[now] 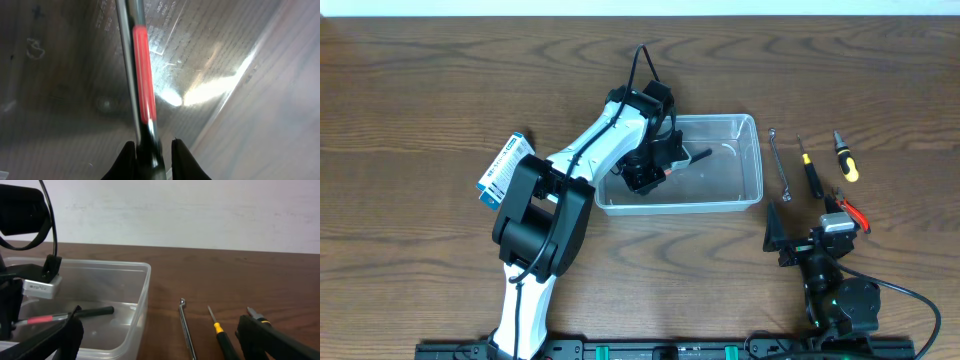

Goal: Pack container
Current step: 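Lift the hammer and carry it right over the clear container, then lower the hammer into the container and open the left gripper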

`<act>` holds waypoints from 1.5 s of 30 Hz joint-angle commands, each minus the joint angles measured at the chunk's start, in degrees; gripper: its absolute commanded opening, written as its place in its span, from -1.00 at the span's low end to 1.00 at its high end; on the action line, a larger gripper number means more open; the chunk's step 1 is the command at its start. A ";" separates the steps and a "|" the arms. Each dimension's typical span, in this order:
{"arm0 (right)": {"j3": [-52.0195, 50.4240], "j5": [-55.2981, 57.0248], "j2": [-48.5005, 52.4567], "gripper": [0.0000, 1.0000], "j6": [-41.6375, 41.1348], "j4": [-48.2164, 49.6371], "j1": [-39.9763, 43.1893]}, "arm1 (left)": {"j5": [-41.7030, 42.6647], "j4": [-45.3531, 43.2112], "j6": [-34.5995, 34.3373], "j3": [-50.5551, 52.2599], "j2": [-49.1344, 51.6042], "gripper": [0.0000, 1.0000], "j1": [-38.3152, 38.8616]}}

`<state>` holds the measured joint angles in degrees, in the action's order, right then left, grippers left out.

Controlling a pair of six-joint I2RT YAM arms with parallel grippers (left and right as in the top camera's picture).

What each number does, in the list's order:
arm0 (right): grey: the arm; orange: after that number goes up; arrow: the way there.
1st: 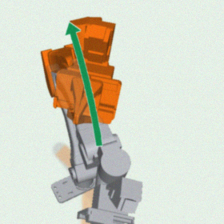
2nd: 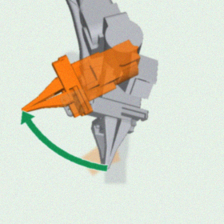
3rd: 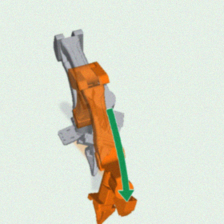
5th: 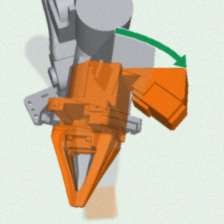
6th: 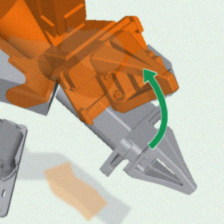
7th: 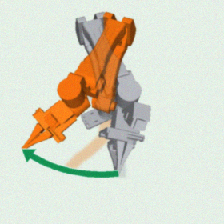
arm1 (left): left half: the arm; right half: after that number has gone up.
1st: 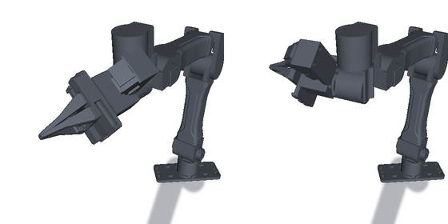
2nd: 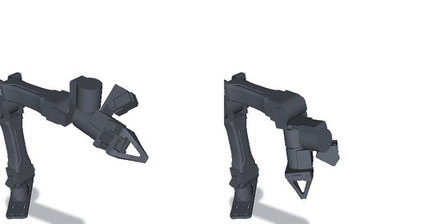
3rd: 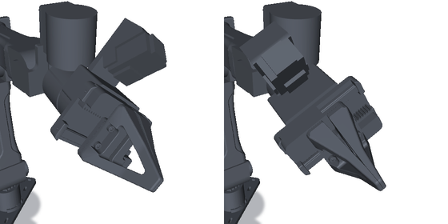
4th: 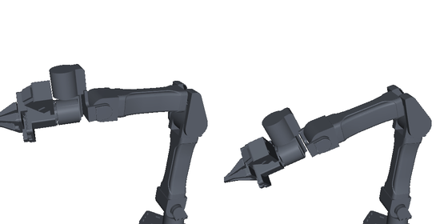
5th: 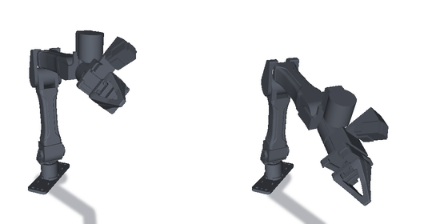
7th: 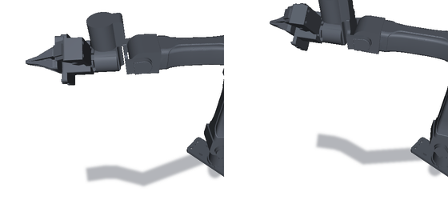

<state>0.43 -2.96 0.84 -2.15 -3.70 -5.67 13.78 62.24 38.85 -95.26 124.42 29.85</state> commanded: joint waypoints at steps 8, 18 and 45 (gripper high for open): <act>-0.11 0.17 -0.46 0.98 0.07 -0.17 0.83 | -1.36 -0.20 -0.61 0.42 0.24 -0.48 0.07; -0.11 0.17 -0.46 0.99 0.07 -0.17 0.83 | -8.52 0.50 -5.38 -3.26 0.17 0.96 -0.13; -0.11 0.17 -0.46 0.99 0.07 -0.17 0.83 | -22.40 1.73 -13.97 -10.64 -3.76 0.96 -1.53</act>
<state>0.43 -2.96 0.84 -2.15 -3.70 -5.67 -6.81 64.23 25.82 -104.75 124.14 28.60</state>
